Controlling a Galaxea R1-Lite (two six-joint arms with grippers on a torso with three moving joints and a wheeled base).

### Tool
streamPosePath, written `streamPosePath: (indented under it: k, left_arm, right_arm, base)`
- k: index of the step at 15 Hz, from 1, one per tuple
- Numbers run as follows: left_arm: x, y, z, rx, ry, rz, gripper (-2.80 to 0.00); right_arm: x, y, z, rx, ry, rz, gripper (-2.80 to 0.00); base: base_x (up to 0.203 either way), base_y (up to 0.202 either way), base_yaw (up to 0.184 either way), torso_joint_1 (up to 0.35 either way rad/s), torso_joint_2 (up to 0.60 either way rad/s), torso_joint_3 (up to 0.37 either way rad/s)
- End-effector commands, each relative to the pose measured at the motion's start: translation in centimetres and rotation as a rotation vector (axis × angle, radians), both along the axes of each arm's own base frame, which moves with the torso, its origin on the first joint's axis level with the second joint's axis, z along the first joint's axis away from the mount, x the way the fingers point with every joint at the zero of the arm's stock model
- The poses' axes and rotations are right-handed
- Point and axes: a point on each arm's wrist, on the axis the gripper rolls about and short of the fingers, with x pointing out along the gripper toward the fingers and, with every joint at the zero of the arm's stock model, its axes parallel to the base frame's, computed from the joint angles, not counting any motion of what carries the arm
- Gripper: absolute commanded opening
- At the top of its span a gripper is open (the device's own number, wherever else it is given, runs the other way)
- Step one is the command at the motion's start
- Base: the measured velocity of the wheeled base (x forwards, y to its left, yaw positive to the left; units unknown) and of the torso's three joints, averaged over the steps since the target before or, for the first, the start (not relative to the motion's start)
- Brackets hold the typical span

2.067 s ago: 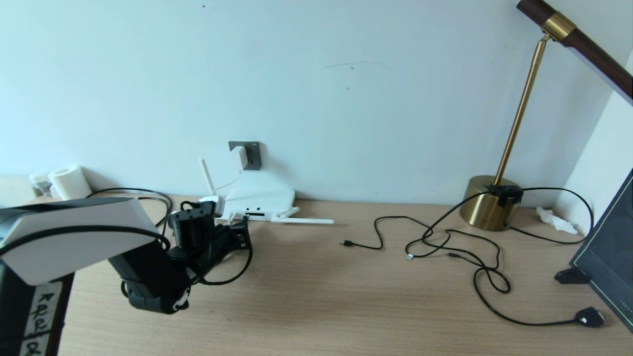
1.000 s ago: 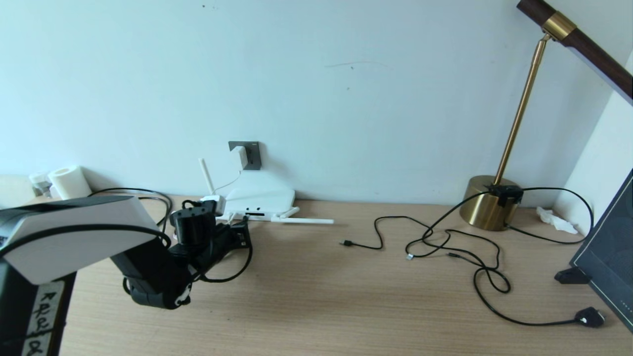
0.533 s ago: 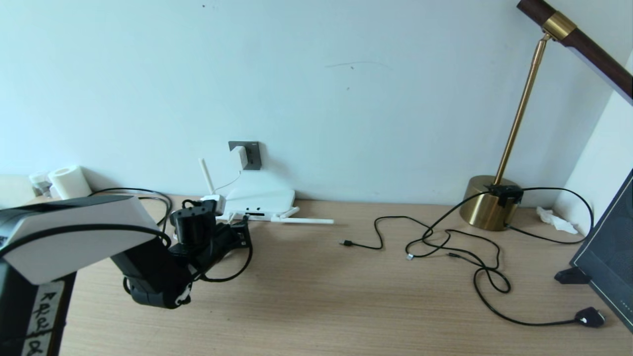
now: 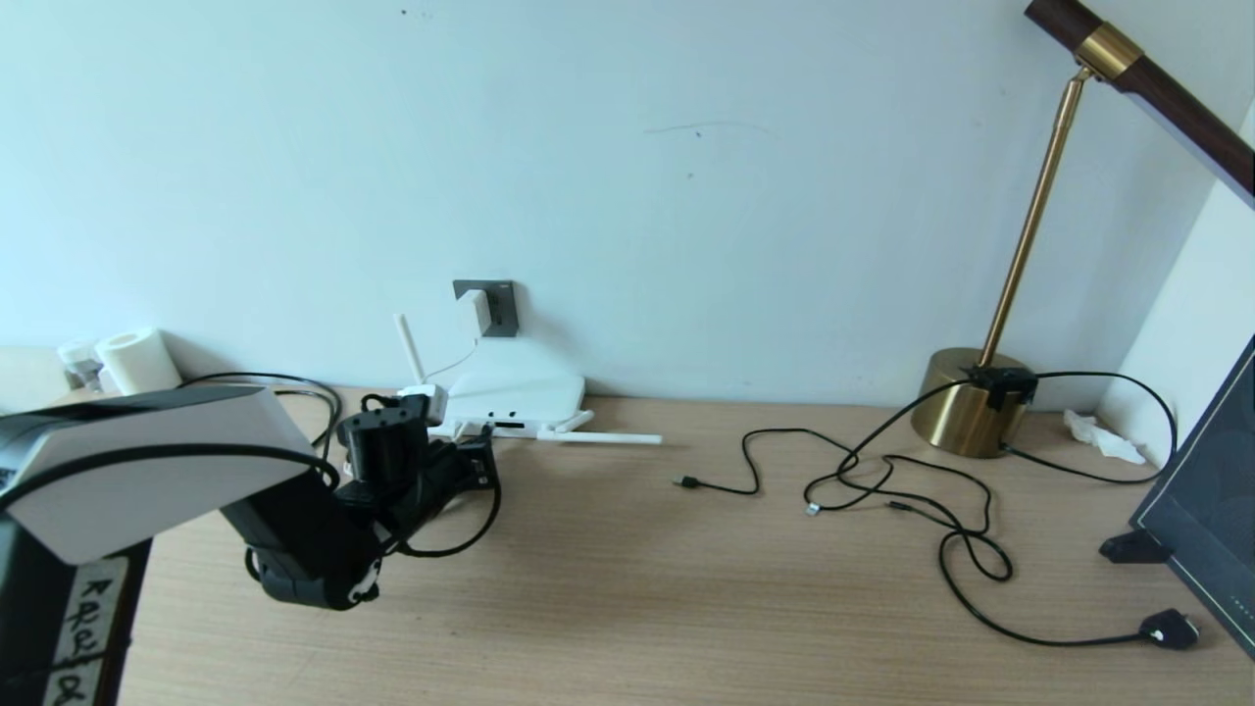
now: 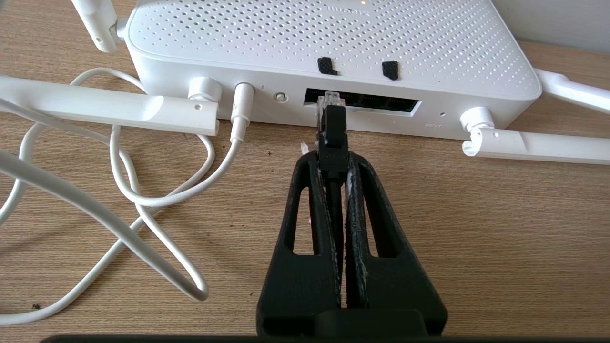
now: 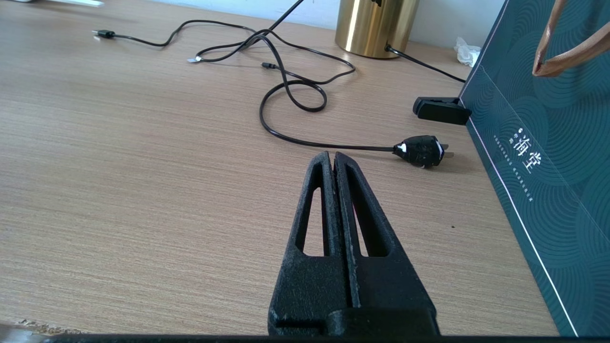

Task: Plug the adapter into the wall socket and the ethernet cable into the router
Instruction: Plug cable into router interface

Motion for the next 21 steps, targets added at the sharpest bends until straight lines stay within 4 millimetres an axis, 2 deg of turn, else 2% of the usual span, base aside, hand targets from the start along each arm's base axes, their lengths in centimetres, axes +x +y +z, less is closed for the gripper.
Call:
streamPosePath:
  k: [1, 21]
  left_arm:
    - [0.13, -0.02, 0.08, -0.002, -0.006, 0.001, -2.8]
    - [0.46, 0.11, -0.15, -0.001, -0.001, 0.006, -2.8]
  right_arm:
    - [0.01, 0.0, 0.0, -0.001, 0.002, 0.001, -2.8]
    - [0.0, 0.0, 0.03, -0.001, 0.0, 0.001, -2.8]
  base:
    - [0.0, 0.0, 0.0, 0.0, 0.0, 0.0]
    - [0.0, 0.0, 0.0, 0.0, 0.0, 0.0]
